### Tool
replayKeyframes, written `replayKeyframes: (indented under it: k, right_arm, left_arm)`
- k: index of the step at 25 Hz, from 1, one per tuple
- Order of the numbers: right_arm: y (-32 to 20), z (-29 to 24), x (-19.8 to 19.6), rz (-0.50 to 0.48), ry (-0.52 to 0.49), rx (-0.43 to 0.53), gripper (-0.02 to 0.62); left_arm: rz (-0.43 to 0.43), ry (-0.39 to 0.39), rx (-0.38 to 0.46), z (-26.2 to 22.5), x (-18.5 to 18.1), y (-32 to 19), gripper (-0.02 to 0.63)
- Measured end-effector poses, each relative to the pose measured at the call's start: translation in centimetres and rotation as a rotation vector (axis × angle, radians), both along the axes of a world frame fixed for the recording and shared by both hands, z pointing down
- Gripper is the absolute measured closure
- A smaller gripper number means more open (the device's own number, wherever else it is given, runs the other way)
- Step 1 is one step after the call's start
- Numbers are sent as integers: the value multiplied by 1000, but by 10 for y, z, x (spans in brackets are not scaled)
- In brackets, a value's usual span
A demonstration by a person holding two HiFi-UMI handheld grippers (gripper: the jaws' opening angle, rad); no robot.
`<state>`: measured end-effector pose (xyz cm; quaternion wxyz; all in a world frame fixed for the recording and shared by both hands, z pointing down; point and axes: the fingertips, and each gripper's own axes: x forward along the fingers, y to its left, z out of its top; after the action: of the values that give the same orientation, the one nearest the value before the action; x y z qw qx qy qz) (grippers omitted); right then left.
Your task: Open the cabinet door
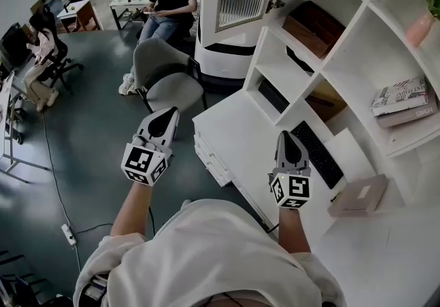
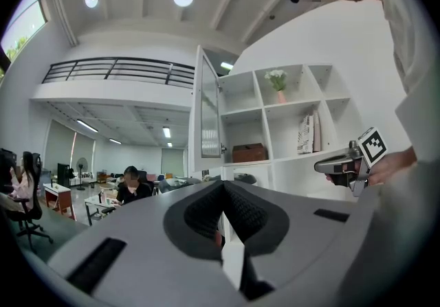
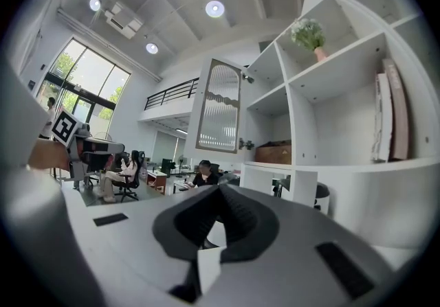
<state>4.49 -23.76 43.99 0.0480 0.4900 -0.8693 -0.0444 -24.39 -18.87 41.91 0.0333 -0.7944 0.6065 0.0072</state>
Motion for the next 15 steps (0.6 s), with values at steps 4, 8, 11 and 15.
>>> replayKeyframes:
  k: [4,8,11,15]
  right_arm:
    - [1,0,-1,-10,3,0,592]
    - [1,-2,-2,-13,4,3,592]
    - [1,-3,-2,-14,6,5,592]
    - [0,-2,-2,-16,4,4,592]
  left_arm:
    - [3,4,4,-1,3,-1,607]
    - [5,3,4,-2,4,-1,607]
    - [5,4,6,-2,4,-2,607]
    - [3,6,6,-2,3,-2,607]
